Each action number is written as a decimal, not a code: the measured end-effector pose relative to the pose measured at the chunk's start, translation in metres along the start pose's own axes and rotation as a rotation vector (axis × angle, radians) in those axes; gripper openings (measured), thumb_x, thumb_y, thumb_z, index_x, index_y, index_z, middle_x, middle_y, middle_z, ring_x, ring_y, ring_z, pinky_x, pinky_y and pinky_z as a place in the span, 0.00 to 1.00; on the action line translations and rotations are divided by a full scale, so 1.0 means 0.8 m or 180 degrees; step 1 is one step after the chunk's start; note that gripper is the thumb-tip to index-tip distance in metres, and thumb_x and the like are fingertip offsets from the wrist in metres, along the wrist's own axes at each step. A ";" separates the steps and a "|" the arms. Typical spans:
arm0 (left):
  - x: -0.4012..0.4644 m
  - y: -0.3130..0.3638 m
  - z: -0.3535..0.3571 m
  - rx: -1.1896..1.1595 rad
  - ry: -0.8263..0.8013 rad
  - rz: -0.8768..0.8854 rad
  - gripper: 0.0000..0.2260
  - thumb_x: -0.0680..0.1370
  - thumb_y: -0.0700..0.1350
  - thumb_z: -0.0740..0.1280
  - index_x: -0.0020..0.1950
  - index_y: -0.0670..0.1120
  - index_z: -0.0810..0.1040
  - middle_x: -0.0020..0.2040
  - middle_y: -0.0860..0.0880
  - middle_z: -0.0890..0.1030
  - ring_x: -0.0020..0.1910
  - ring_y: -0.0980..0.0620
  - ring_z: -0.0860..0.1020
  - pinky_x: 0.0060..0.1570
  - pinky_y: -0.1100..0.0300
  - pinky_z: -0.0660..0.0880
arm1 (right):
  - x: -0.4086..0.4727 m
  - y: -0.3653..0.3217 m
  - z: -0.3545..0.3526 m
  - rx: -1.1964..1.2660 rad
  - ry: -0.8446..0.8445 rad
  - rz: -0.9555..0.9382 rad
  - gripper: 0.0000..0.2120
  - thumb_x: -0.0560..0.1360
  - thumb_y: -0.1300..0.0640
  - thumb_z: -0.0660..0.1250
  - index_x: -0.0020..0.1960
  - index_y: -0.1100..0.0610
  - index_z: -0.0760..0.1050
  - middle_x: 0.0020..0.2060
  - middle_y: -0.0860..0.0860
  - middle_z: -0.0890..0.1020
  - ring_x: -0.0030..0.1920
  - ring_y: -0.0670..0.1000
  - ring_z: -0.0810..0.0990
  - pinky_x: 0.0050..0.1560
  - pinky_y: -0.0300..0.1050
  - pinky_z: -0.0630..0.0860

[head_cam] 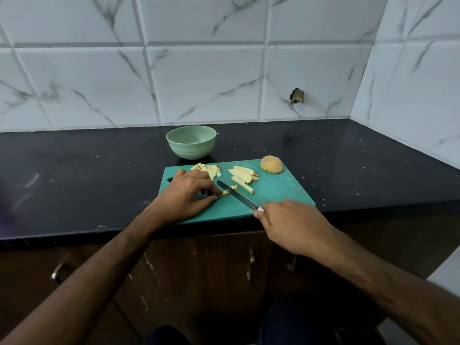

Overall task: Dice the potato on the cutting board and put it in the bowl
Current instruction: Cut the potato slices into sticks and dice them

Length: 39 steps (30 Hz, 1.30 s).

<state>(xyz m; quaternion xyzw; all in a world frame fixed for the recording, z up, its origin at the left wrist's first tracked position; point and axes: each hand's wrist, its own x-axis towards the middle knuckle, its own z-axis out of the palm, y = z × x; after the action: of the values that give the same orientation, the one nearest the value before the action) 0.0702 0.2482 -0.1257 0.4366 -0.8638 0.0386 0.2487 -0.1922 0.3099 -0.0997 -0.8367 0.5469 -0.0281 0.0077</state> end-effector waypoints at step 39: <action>-0.004 0.001 -0.003 0.0143 0.0204 -0.0304 0.08 0.74 0.61 0.65 0.41 0.59 0.75 0.40 0.62 0.73 0.45 0.60 0.72 0.47 0.56 0.59 | -0.004 -0.022 -0.008 -0.0001 -0.0069 -0.0029 0.17 0.86 0.42 0.48 0.48 0.49 0.69 0.38 0.46 0.75 0.36 0.44 0.74 0.32 0.41 0.64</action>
<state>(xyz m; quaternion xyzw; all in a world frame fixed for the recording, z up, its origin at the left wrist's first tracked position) 0.0721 0.2521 -0.1249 0.4814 -0.8324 0.0600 0.2679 -0.1781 0.3200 -0.0925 -0.8394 0.5430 -0.0190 0.0134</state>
